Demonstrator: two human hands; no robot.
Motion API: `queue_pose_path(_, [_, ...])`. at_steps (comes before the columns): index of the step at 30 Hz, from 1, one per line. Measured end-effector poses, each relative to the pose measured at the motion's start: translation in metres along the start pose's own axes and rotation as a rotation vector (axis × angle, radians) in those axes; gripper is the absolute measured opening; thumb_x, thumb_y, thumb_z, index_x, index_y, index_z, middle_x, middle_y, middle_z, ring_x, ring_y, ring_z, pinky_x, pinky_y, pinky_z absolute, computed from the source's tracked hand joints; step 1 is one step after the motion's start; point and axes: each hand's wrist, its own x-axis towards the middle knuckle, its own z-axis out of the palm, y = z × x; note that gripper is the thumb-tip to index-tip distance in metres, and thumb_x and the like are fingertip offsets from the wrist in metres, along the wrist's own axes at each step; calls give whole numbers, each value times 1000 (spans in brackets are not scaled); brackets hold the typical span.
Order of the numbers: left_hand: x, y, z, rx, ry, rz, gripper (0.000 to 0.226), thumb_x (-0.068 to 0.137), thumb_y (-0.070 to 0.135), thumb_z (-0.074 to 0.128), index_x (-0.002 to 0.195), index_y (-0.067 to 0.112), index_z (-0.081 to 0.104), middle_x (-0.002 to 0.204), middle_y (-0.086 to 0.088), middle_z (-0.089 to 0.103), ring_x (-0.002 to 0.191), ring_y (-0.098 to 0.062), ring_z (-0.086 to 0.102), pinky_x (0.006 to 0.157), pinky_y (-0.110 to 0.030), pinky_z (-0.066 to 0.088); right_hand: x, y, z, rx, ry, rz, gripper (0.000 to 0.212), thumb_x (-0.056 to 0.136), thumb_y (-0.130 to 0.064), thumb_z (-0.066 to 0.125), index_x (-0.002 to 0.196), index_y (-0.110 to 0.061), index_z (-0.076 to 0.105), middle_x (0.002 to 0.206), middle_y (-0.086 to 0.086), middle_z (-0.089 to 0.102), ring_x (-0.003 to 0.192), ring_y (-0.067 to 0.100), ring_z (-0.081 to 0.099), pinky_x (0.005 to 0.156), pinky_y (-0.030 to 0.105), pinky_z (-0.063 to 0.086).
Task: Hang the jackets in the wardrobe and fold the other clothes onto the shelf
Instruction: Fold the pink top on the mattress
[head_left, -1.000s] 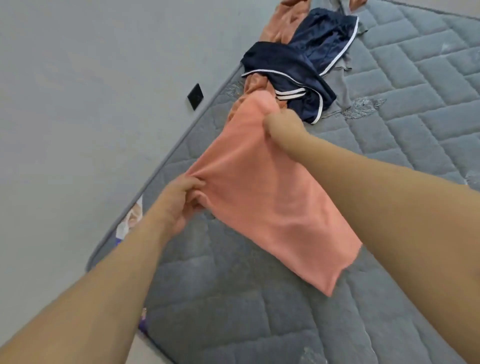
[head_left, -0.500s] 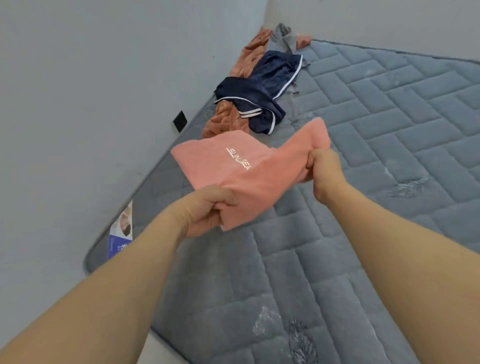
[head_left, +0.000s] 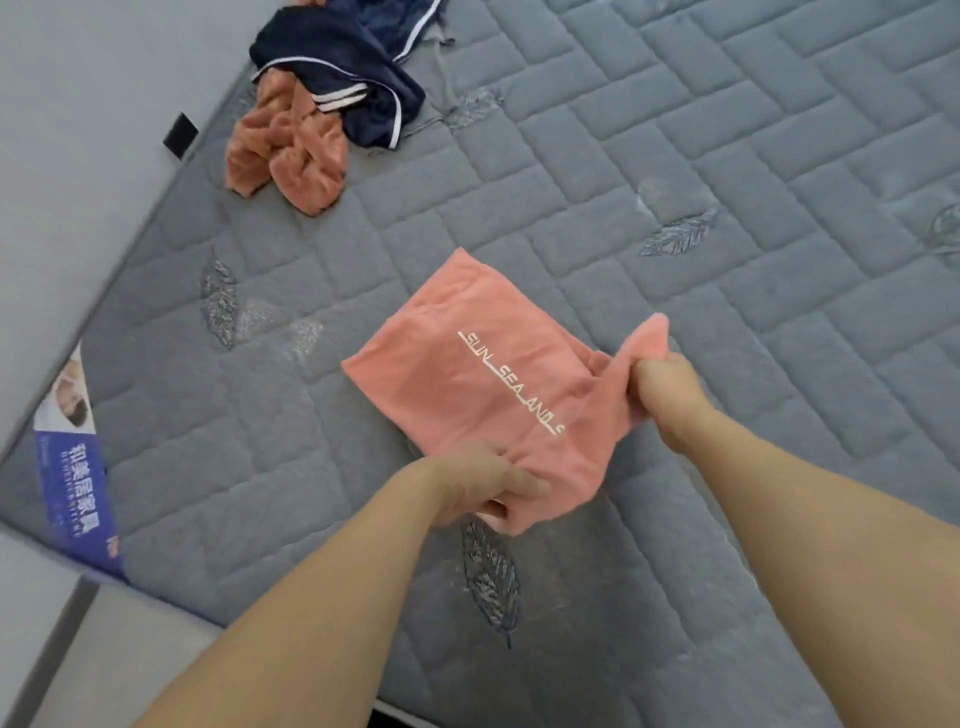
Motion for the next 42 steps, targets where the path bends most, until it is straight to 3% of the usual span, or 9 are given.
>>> queue_pose_path(3, [-13, 19, -57, 167, 203, -11, 31, 86, 14, 73, 115, 16, 64, 107, -3, 71, 99, -21, 67, 88, -37, 56, -4, -41, 23, -83, -138, -140, 24, 61, -26, 43, 76, -16, 59, 76, -2, 63, 72, 20, 59, 55, 24, 42])
queue_pose_path(7, [-11, 27, -140, 257, 426, 45, 16, 84, 15, 75, 99, 15, 70, 83, 1, 64, 66, -10, 55, 54, -18, 44, 16, -90, 71, -166, -218, -312, 27, 81, -20, 45, 104, -17, 60, 99, 4, 63, 94, 25, 57, 79, 31, 42])
queue_pose_path(12, [38, 16, -205, 346, 610, 36, 13, 77, 10, 70, 90, 12, 73, 78, 1, 66, 71, -17, 59, 63, -25, 46, 67, -126, 159, -555, -102, -539, 36, 89, -30, 45, 120, -15, 52, 124, 15, 57, 117, 39, 49, 94, 42, 38])
queue_pose_path(19, [91, -1, -232, 348, 674, -281, 52, 70, 48, 56, 109, 15, 60, 132, -14, 40, 122, -37, 40, 102, -45, 43, 110, -104, 234, -827, 24, -468, 46, 88, -42, 44, 121, -11, 46, 130, 16, 44, 123, 36, 38, 101, 47, 27])
queue_pose_path(25, [93, 4, -225, 271, 1029, -85, 19, 83, 21, 55, 101, 15, 58, 129, -14, 40, 121, -36, 37, 100, -44, 36, 98, -99, 226, -721, 144, -543, 57, 92, -53, 42, 132, -13, 42, 130, 15, 42, 121, 37, 39, 102, 48, 25])
queue_pose_path(28, [89, 11, -192, 640, 1327, 268, 29, 76, 15, 55, 105, 12, 54, 123, -16, 48, 111, -37, 45, 91, -48, 38, 84, -96, 204, -756, 230, -607, 61, 94, -55, 37, 139, -15, 37, 134, 13, 40, 121, 38, 42, 102, 50, 27])
queue_pose_path(31, [98, 2, -137, 895, 1097, 561, 49, 84, 40, 52, 126, 14, 53, 134, -15, 49, 120, -36, 45, 103, -55, 37, 72, -74, 178, -821, 210, -612, 62, 92, -60, 34, 135, -16, 39, 130, 12, 43, 116, 39, 45, 97, 53, 33])
queue_pose_path(39, [127, -75, -95, 1105, 734, 128, 73, 88, 71, -6, 146, 36, -34, 151, 5, -45, 141, -16, -38, 106, -73, -17, 83, -37, 189, -995, 244, -686, 58, 91, -58, 30, 106, -6, 50, 106, 19, 51, 97, 35, 47, 87, 47, 34])
queue_pose_path(42, [116, -58, -102, 1065, 744, 201, 74, 87, 71, 10, 150, 38, -12, 157, 4, -21, 146, -18, -17, 109, -70, -8, 89, -50, 197, -907, 185, -661, 69, 88, -64, 24, 118, -7, 48, 114, 20, 49, 103, 38, 46, 91, 48, 33])
